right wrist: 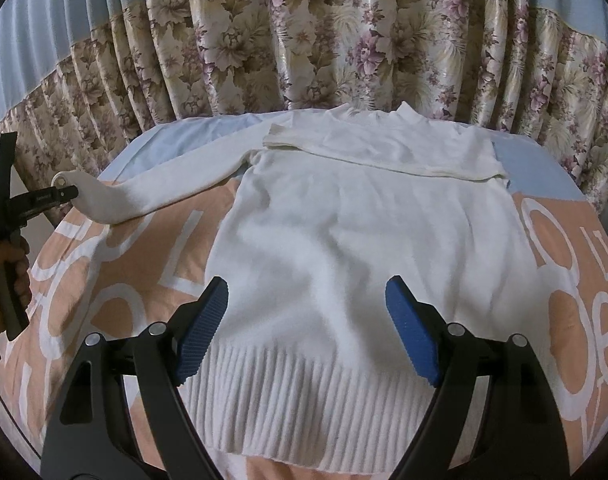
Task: Fold small clothes
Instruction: 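Lift the cuff with the left gripper across the body and release it, then grasp the side edge of the sweater body with the right gripper, then fold the held side edge over toward the sweater's center with the right gripper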
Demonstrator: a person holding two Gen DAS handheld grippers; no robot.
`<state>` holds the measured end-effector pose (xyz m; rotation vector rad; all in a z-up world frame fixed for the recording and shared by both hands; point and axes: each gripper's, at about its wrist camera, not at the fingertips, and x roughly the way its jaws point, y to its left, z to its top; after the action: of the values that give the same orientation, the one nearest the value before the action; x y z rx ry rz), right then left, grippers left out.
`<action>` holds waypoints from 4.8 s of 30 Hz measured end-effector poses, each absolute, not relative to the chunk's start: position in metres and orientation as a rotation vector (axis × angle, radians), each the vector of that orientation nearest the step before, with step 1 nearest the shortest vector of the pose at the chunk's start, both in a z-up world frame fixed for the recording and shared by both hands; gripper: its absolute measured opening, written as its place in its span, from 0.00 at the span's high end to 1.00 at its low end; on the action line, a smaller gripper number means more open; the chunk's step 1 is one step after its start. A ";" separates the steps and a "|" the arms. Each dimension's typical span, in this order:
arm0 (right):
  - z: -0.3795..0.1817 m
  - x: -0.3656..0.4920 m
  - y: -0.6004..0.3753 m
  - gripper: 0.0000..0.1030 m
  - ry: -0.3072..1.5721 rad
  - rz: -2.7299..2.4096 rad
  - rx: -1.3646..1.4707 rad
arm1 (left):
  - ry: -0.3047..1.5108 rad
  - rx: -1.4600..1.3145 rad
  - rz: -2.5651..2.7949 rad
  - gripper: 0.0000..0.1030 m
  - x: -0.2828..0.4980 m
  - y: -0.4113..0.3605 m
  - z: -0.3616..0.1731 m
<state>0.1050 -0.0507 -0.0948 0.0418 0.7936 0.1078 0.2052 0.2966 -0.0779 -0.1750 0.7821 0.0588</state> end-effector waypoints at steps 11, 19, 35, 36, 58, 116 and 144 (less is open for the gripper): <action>-0.078 0.126 -0.092 0.20 0.762 0.101 0.062 | 0.748 -0.100 -0.016 0.90 0.240 0.215 -0.045; -0.075 0.146 -0.133 0.20 0.760 0.080 0.090 | 0.748 -0.079 -0.077 0.90 0.265 0.147 -0.037; -0.074 0.186 -0.216 0.19 0.744 0.002 0.107 | 0.787 -0.013 -0.237 0.90 0.309 -0.004 -0.051; -0.075 0.188 -0.222 0.19 0.745 -0.006 0.109 | 0.791 -0.009 -0.249 0.90 0.311 -0.012 -0.053; -0.102 0.227 -0.353 0.19 0.764 -0.214 0.159 | 0.864 0.078 -0.482 0.89 0.338 -0.176 -0.109; -0.125 0.377 -0.308 0.94 0.794 -0.104 0.017 | 0.857 -0.053 -0.026 0.23 0.381 0.027 -0.131; -0.106 0.254 -0.288 0.64 0.774 -0.051 0.027 | 0.843 -0.009 0.032 0.12 0.267 0.061 -0.102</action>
<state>0.2538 -0.2882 -0.1061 0.0266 0.7741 -0.0509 0.2673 0.0613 -0.1021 -0.0091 0.8435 0.0323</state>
